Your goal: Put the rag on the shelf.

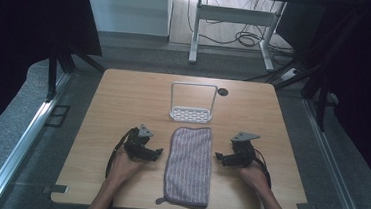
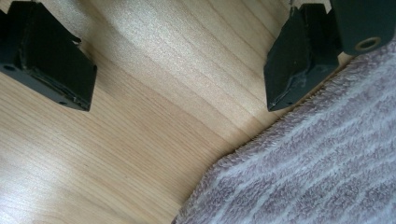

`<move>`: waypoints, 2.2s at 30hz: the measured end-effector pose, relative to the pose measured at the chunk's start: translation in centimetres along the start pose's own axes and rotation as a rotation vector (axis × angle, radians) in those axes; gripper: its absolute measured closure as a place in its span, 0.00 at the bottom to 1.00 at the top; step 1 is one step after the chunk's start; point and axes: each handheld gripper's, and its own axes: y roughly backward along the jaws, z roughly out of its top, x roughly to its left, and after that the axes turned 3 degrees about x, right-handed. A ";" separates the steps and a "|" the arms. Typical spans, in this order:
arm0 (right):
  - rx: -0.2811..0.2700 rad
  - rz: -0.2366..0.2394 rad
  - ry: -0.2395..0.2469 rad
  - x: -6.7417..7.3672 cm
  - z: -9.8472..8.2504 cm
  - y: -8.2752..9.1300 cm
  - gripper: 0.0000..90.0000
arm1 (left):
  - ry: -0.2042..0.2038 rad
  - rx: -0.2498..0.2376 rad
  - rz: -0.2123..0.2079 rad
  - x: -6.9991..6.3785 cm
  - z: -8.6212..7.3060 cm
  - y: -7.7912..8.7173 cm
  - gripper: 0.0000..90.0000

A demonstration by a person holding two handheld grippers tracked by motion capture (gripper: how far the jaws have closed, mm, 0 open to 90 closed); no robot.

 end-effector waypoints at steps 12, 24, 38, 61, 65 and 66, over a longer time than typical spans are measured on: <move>0.001 0.006 0.005 0.0 0.0 0.0 0.10 | 0.019 -0.009 0.007 -0.2 -0.1 0.0 0.15; 0.010 0.009 0.008 -0.1 0.2 -0.1 0.10 | 0.019 -0.009 0.007 -0.1 -0.1 0.0 0.15; 0.036 0.024 -0.047 -0.3 1.5 0.6 0.23 | -0.005 -0.067 -0.064 -0.7 2.0 0.9 0.25; 0.032 0.015 -0.066 -0.2 7.3 -3.1 0.45 | -0.071 -0.060 -0.071 -0.3 7.9 -4.8 0.37; 0.073 0.029 -0.039 0.0 6.9 -4.4 0.58 | -0.082 -0.018 -0.064 -0.4 7.6 -5.8 0.42; 0.066 0.034 -0.036 0.2 6.8 -4.5 0.62 | -0.054 -0.027 -0.087 -0.2 7.5 -6.0 0.42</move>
